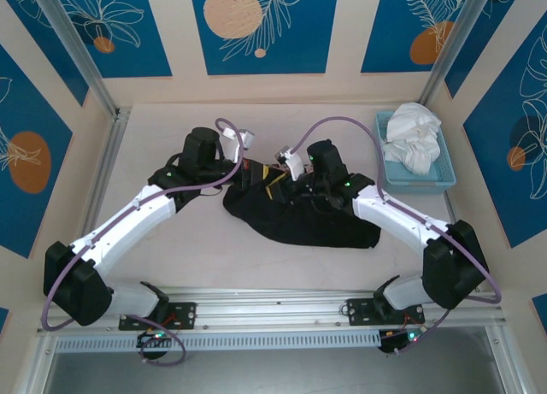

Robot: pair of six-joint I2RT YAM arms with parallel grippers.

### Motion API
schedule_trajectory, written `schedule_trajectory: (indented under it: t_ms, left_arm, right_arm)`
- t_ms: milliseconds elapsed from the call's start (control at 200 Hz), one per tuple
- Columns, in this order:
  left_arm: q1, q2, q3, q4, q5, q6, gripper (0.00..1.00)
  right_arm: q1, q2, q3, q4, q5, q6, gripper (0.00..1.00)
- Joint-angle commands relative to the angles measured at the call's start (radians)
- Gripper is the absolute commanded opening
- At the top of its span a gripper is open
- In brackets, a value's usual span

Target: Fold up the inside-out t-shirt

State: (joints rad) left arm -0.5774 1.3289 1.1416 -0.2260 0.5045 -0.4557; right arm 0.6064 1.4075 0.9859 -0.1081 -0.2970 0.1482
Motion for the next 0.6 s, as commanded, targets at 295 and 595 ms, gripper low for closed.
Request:
schedule_trajectory:
  t_ms: [295, 595]
  left_arm:
    - [0.036, 0.019, -0.004, -0.046, -0.381, 0.037, 0.0]
    - [0.033, -0.112, -0.177, 0.093, -0.353, 0.068, 0.34]
  right_arm:
    - [-0.128, -0.09, -0.026, 0.266, -0.387, 0.313, 0.0]
    - [-0.153, -0.055, 0.007, 0.3, -0.333, 0.487, 0.0]
